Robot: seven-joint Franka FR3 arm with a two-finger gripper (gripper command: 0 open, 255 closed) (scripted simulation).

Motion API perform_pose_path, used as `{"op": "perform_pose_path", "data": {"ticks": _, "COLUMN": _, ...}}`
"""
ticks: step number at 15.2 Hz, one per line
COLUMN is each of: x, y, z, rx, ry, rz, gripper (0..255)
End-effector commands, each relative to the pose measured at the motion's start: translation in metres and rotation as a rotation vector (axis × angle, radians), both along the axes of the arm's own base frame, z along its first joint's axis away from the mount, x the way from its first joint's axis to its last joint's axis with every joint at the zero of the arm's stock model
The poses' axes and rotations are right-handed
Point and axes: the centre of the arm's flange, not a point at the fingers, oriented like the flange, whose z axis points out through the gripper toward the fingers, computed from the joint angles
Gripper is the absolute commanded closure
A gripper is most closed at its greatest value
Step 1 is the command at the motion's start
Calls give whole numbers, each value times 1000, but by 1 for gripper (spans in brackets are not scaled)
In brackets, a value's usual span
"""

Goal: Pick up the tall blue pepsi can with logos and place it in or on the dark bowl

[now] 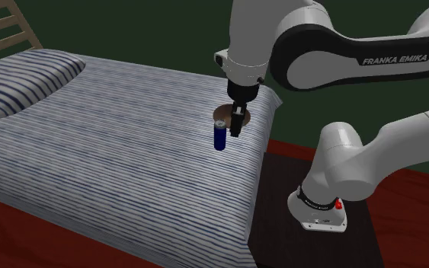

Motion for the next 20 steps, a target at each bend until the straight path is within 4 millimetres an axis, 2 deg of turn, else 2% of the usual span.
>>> {"op": "perform_pose_path", "data": {"ticks": 1, "x": 0, "y": 0, "z": 0, "rx": 0, "ry": 0, "rz": 0, "gripper": 0}}
{"op": "perform_pose_path", "data": {"ticks": 17, "x": 91, "y": -154, "z": -132, "rx": 79, "ry": 55, "rz": 139, "gripper": 0}}
{"op": "perform_pose_path", "data": {"ticks": 20, "x": 91, "y": -154, "z": -143, "rx": 79, "ry": 55, "rz": 140, "gripper": 0}}
